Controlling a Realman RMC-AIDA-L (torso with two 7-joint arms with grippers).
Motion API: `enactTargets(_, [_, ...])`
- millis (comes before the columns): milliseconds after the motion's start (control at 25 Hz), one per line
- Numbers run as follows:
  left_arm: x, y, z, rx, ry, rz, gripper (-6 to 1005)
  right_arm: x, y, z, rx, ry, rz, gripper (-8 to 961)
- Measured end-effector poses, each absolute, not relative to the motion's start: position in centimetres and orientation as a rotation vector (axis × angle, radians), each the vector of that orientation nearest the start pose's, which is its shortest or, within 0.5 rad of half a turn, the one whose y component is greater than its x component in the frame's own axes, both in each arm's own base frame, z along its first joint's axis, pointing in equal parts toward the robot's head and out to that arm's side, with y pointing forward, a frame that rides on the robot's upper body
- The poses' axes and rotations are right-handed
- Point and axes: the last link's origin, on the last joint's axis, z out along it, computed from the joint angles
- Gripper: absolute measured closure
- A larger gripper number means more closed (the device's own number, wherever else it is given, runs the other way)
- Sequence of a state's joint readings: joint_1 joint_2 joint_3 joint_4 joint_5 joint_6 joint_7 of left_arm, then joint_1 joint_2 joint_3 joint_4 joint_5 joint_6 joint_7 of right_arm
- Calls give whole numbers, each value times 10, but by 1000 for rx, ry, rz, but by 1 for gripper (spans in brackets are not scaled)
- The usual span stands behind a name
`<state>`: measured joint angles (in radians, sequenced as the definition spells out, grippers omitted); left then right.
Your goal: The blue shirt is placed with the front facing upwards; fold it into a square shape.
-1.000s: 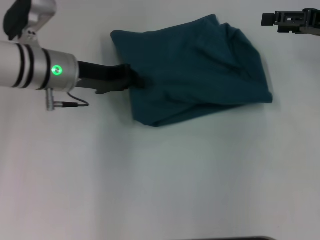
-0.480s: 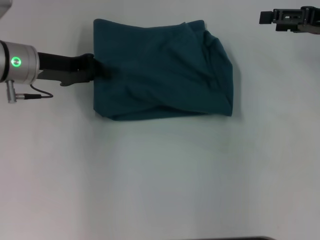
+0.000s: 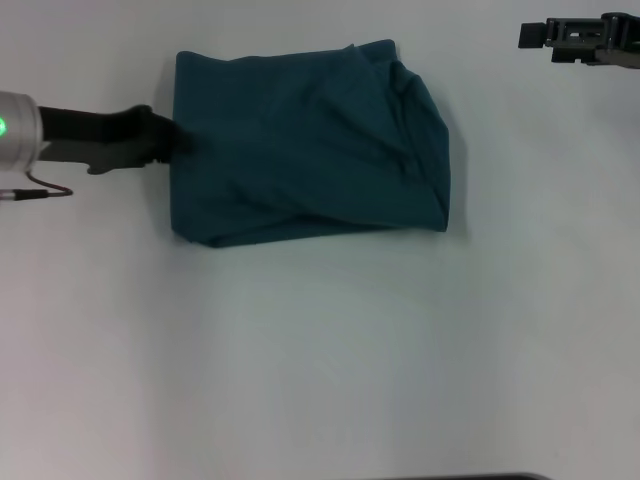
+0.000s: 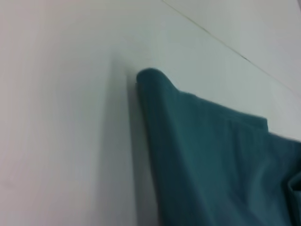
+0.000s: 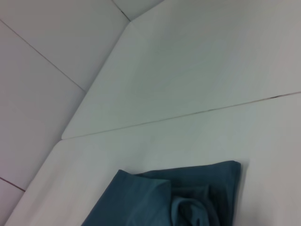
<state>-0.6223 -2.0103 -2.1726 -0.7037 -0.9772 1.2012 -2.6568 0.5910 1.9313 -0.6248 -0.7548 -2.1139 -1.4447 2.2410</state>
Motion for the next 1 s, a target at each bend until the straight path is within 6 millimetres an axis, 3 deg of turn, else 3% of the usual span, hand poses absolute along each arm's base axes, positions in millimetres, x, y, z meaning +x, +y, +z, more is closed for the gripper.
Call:
enactTargets(240, [-281, 386, 34, -1943, -1886, -549, 779, 282, 381, 84, -2251, 1522, 617, 9])
enactTargets(400, [-275, 376, 43, -1976, -1858, -666, 582, 281, 381, 86, -2262, 1508, 605, 9])
enactTargets(560, [-263, 359, 49, -2114, -1803, -865, 372, 272, 388, 90, -2317, 1467, 540, 9])
enactTargets(760, [-260, 336, 55, -2174, -1797, -1064, 49, 254, 401, 88, -2394, 1488, 300, 8])
enactTargets(1000, [-271, 321, 61, -2105, -1827, -1167, 43, 223, 428, 86, -2317, 1551, 50, 8])
